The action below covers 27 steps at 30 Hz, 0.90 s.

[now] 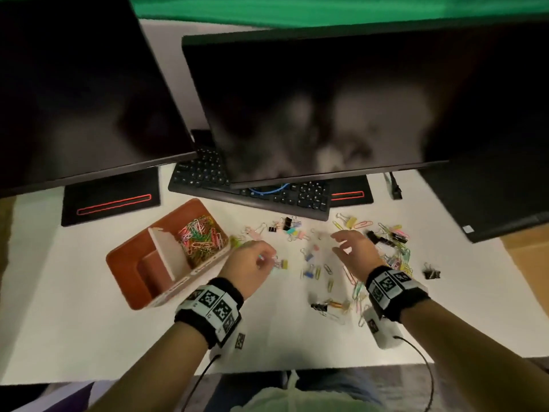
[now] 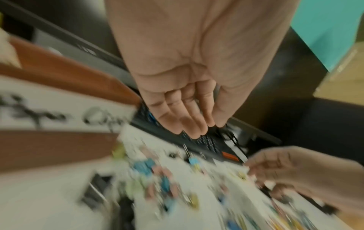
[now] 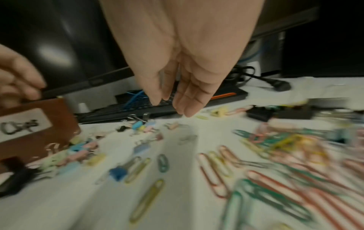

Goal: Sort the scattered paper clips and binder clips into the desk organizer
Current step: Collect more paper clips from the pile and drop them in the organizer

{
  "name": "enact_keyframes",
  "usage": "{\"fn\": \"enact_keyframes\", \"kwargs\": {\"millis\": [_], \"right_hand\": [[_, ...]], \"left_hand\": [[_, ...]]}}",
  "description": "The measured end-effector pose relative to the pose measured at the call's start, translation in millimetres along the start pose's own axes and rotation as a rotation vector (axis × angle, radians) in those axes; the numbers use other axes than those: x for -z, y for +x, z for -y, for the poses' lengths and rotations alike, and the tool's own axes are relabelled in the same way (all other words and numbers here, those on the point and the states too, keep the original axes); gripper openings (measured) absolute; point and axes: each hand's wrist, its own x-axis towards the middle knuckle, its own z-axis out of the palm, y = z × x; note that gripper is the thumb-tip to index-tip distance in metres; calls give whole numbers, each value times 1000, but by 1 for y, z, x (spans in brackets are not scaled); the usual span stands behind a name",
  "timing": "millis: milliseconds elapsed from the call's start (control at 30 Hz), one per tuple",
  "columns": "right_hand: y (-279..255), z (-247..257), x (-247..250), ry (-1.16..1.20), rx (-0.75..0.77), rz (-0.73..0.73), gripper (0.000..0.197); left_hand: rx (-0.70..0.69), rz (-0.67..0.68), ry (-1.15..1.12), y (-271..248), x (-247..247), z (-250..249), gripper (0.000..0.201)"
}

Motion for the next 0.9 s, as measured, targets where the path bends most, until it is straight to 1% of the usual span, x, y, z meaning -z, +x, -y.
{"fn": "enact_keyframes", "kwargs": {"millis": [67, 133, 200, 333, 400, 567, 633, 700, 833, 900], "right_hand": [[3, -18, 8, -13, -60, -28, 32], [9, -26, 12, -11, -72, -39, 36], [18, -27, 13, -1, -68, -32, 39], [36, -23, 8, -42, -56, 9, 45], [44, -24, 4, -73, -51, 28, 49], [61, -23, -3, -144, -34, 66, 50], [65, -21, -6, -149, 1, 91, 50], [66, -19, -9, -157, 38, 118, 44], [70, -21, -12, -160, 101, 137, 22], [70, -21, -11, -163, 129, 160, 18]], "left_hand": [[-8, 96, 35, 7, -26, -6, 14], [-1, 186, 92, 13, -51, -9, 16], [34, 224, 146, 18, -69, -8, 17], [176, 196, 183, 29, -92, -3, 27], [210, 172, 196, 34, -99, -3, 29], [209, 101, 205, 45, -109, -5, 17], [227, 67, 189, 47, -111, -5, 13], [243, 46, 168, 48, -112, -5, 13], [282, 56, 164, 48, -114, -6, 16], [297, 60, 174, 49, -114, -6, 15]]}}
